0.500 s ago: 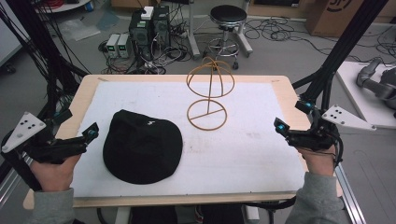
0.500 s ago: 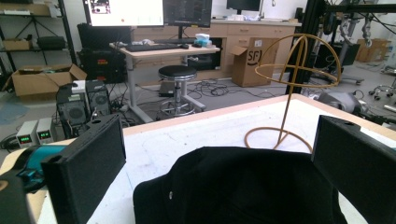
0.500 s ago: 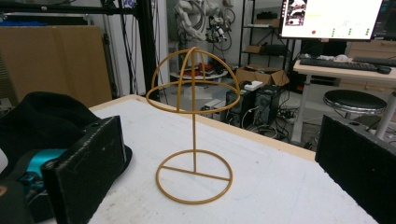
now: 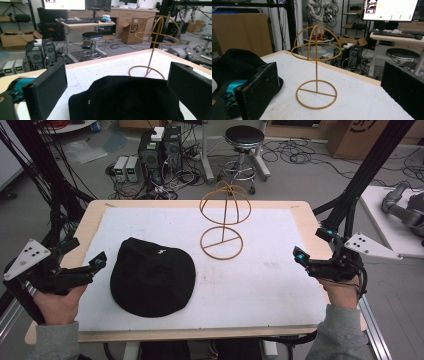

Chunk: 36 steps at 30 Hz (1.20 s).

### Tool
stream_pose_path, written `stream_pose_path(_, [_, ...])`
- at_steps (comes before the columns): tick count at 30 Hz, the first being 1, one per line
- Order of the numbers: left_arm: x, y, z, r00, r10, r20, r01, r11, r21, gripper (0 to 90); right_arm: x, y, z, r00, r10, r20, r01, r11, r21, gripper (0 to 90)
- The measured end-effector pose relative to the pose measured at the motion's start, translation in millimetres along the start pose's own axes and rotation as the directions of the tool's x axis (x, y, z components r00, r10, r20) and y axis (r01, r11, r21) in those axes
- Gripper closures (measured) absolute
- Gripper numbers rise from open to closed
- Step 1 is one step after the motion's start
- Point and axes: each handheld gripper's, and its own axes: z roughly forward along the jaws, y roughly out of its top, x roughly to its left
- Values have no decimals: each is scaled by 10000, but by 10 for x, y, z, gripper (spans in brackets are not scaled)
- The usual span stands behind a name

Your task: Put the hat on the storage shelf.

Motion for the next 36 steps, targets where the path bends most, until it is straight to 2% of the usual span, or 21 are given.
stream_pose_path(10, [-41, -49, 215, 9979, -149, 624, 126, 9993, 362, 33, 4, -35, -25, 10000, 33, -8, -33, 9998, 198, 12])
stream_pose_path(19, [-140, -70, 422, 9936, -37, 1127, -29, 9983, 579, 33, 20, -100, -49, 9999, -25, -105, 30, 9986, 533, 12])
stream_pose_path(28, [-209, -98, 584, 9899, -4, 1419, -121, 9961, 875, 33, 0, -124, -122, 10000, -5, 19, 3, 9984, 565, 12])
stream_pose_path(36, [-237, -121, 661, 9873, -28, 1590, -145, 9941, 1070, 33, -7, -126, -177, 10000, 4, 43, -7, 9985, 548, 12])
